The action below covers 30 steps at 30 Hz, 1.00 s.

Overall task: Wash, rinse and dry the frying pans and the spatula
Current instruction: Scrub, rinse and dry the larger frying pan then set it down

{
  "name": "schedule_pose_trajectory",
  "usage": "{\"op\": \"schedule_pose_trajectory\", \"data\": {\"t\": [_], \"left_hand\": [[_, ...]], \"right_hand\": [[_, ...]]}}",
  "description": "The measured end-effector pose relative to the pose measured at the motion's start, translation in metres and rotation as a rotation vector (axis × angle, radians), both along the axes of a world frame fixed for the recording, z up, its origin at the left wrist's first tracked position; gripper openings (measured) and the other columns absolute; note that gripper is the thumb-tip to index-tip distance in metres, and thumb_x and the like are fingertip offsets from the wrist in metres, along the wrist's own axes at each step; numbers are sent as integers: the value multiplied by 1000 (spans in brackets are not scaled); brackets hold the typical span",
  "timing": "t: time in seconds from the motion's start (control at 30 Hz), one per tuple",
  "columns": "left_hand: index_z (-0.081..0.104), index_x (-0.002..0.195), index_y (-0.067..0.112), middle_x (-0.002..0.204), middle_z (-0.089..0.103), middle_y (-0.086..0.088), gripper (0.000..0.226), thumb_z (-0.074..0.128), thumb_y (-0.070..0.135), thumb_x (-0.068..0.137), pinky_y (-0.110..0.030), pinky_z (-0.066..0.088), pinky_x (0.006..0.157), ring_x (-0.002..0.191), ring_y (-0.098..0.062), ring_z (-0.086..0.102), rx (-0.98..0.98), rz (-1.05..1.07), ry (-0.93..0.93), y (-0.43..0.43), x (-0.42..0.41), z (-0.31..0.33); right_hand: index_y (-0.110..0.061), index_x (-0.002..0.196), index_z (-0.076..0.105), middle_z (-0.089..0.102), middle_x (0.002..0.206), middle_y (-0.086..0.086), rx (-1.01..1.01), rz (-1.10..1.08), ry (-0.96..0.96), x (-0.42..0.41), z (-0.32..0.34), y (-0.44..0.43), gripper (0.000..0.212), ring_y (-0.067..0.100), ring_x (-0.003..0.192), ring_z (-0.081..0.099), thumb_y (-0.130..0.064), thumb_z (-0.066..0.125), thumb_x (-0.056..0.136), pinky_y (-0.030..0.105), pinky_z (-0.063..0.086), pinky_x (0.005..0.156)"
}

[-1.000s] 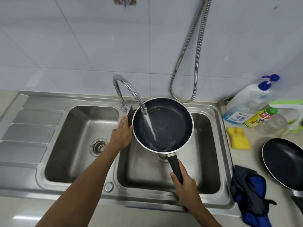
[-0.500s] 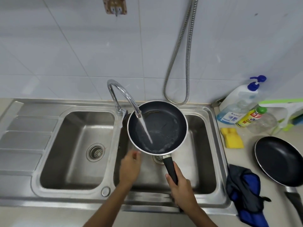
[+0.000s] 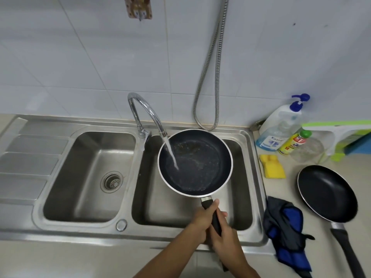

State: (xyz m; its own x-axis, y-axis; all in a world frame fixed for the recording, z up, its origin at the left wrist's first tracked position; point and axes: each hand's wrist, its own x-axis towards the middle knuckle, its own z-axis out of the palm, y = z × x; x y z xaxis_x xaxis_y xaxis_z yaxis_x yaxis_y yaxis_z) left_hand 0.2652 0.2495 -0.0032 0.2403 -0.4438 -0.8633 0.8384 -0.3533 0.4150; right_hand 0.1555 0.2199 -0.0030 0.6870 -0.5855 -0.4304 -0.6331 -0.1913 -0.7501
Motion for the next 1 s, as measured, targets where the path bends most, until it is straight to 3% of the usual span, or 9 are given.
{"op": "schedule_pose_trajectory", "data": {"t": [0.1,0.23,0.4,0.57,0.7,0.8,0.87,0.93,1.0], "left_hand": [[67,98,5,89,80,-8,41,66,46,95,-28,59,70,72,-18,75,17,-43,-85,-5,-9,-2],[64,109,3,87,80,-8,46,62,47,97,-26,57,63,68,-16,75,30,-18,-135,-8,-7,2],[70,106,-2,83,80,-6,52,59,49,98,-21,55,60,64,-11,74,70,18,-213,3,-4,1],[67,96,5,79,79,-8,44,61,49,97,-28,60,66,75,-19,77,106,19,-228,3,-26,-9],[67,92,10,81,79,-7,41,62,50,96,-31,59,68,78,-21,75,112,-41,-232,-15,-42,-10],[66,103,1,70,77,-6,44,62,44,98,-27,58,59,64,-17,75,61,-73,-214,-34,-47,-2],[65,99,1,63,75,-4,41,61,42,100,-23,55,54,57,-13,73,54,-79,-223,-40,-47,1],[65,90,6,70,77,-5,41,61,46,98,-27,60,64,66,-15,75,70,-93,-229,-40,-44,-1],[67,90,8,89,79,-14,46,64,54,93,-41,62,85,88,-27,76,96,-86,-239,-32,-37,-10]], "right_hand": [[-64,147,17,71,97,-11,11,-14,-43,-7,6,-4,63,-4,79,69,-33,50,103,17,54,66],[-67,145,9,72,84,-5,14,20,-39,-4,6,-9,68,3,66,69,-32,48,102,16,47,54],[-68,147,3,72,88,-4,16,151,-53,2,1,-13,71,7,63,67,-35,47,102,16,46,55],[-61,149,5,67,121,-7,21,204,-76,-17,-9,-17,76,3,88,70,-28,52,100,14,52,74],[-62,149,5,69,127,0,1,137,-13,-35,-9,-33,79,14,102,71,-31,56,96,27,57,86],[-54,152,5,66,132,8,-15,88,25,-41,-4,-45,79,19,112,68,-30,57,98,16,50,83],[-54,152,3,63,136,6,-30,83,40,-41,-2,-51,79,20,116,66,-30,56,98,17,48,84],[-63,146,2,65,134,1,-28,93,28,-37,-1,-52,78,19,110,69,-32,55,98,20,52,86],[-67,143,1,67,129,-2,-22,127,15,-30,-2,-47,78,15,102,71,-35,55,97,20,54,84]]}}
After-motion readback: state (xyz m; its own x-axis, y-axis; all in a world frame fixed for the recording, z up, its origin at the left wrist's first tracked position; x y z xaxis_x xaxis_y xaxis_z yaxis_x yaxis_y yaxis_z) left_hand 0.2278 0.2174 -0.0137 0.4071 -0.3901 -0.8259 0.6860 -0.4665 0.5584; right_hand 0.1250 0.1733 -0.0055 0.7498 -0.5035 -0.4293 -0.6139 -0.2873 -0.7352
